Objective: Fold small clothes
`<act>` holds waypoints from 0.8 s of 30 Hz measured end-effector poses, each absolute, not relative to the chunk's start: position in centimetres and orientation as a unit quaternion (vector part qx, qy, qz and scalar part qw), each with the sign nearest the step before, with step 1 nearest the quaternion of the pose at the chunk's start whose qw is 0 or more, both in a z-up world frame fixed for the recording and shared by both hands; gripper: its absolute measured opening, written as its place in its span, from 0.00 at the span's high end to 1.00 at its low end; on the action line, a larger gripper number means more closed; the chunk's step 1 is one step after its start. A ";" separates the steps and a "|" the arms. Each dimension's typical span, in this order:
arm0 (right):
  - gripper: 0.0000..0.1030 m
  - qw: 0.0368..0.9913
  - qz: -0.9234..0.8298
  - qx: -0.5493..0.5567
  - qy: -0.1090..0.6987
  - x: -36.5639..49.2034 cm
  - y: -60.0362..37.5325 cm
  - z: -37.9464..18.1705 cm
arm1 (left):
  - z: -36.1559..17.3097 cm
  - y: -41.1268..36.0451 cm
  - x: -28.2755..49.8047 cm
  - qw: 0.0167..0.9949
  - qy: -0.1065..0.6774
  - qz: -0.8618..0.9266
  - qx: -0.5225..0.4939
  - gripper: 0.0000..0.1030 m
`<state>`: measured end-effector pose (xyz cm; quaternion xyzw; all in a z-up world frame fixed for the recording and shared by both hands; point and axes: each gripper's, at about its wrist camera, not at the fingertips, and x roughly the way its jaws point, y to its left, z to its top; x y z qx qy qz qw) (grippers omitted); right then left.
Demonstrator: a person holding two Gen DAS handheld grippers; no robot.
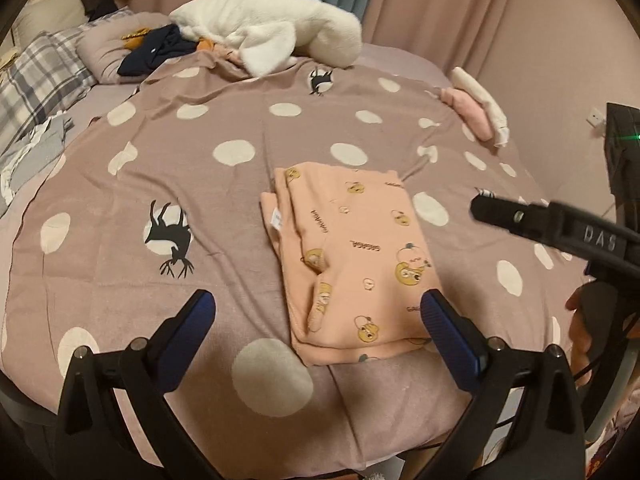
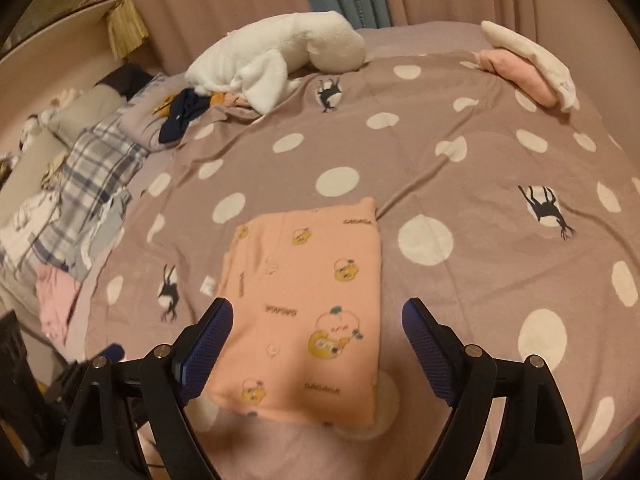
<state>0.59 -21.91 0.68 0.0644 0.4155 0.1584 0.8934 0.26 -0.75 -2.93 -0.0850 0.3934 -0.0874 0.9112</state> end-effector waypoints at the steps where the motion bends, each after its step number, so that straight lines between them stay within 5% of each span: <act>1: 0.14 0.891 0.160 0.064 0.419 0.6 -21.7 0.6 | -2.6 -1.0 0.1 0.913 0.389 -0.086 -0.086 0.00; 11: 0.04 0.893 0.134 0.125 0.411 -1.8 -22.7 -1.1 | -1.8 -1.1 -1.6 0.926 0.355 -0.098 -0.086 0.00; 24: 0.04 0.881 0.136 0.157 0.424 -1.4 -22.7 -3.7 | -3.3 -1.6 -0.9 0.941 0.323 -0.085 -0.044 0.00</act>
